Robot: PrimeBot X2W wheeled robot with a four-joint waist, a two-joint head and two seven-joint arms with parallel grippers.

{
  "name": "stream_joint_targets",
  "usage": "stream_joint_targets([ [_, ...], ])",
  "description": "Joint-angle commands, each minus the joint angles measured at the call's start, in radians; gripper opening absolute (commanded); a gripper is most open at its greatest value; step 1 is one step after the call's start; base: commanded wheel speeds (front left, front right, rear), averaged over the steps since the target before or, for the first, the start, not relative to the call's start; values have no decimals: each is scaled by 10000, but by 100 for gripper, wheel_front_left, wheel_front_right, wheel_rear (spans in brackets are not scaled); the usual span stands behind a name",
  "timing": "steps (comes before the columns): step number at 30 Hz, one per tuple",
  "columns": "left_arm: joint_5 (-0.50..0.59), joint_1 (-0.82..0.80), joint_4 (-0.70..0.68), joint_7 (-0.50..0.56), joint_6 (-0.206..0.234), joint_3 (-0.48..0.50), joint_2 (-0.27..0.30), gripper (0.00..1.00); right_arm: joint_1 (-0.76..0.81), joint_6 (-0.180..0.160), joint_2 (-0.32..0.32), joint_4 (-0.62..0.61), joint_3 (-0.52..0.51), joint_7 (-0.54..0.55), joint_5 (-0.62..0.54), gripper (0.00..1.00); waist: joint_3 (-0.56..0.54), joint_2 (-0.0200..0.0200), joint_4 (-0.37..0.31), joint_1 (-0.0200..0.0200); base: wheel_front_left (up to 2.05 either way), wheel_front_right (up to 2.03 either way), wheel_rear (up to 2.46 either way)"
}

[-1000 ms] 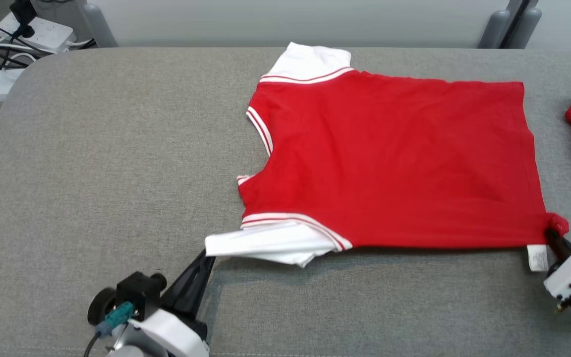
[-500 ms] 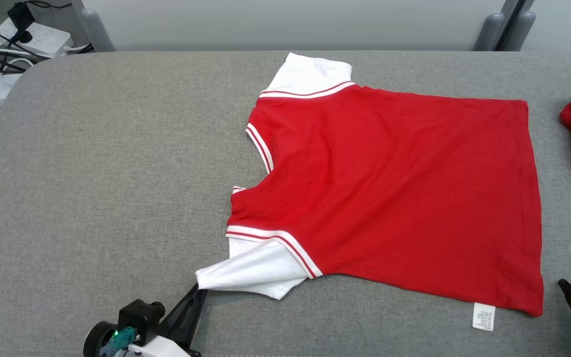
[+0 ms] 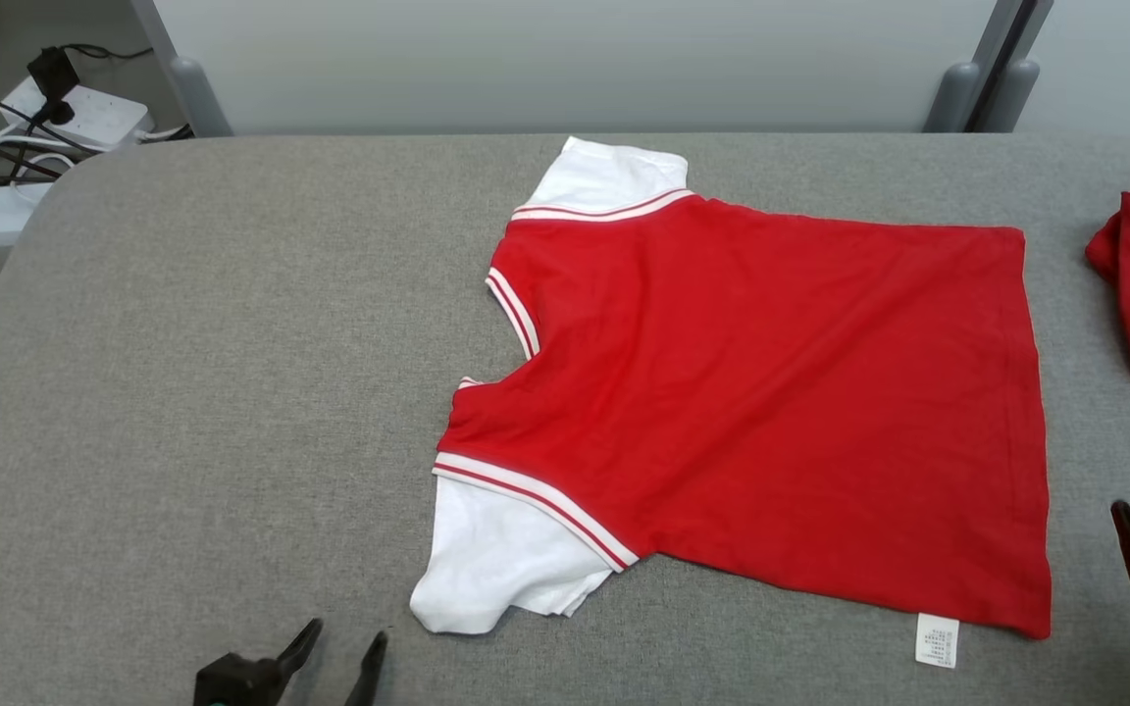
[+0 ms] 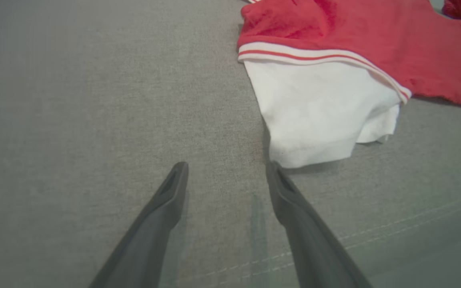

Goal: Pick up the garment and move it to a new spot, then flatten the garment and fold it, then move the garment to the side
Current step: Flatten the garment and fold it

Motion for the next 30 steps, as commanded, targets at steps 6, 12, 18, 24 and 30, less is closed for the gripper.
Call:
stream_joint_targets([
  [6, -128, 215, -1171, -52, 877, 1186, 330, 100, 250, -30, 73, -1621, -761, -857, -1778, 100, -449, 0, 78, 0, 0, 0, 0],
  [12, -148, 707, -3565, -59, 1345, 2407, -419, 100, 967, -30, 1446, -3682, -2622, -903, -4087, 100, -881, 0, 25, 0, 0, 0, 0],
  [18, -36, 983, -5113, -61, 1276, 3060, -1101, 100, 1719, -30, 2596, -4915, -3094, -906, -5577, 100, -1170, 0, -169, 0, 0, 0, 0],
  [24, 286, 1208, -5851, -61, 658, 3153, -1347, 100, 2123, -30, 3113, -5856, -3102, -907, -6684, 100, -1392, 0, -328, 0, 0, 0, 0],
  [30, 728, 1659, -5654, -62, 286, 3208, -1424, 100, 2770, -30, 3505, -6155, -3212, -907, -6991, 100, -1611, 0, -438, 0, 0, 0, 0],
])
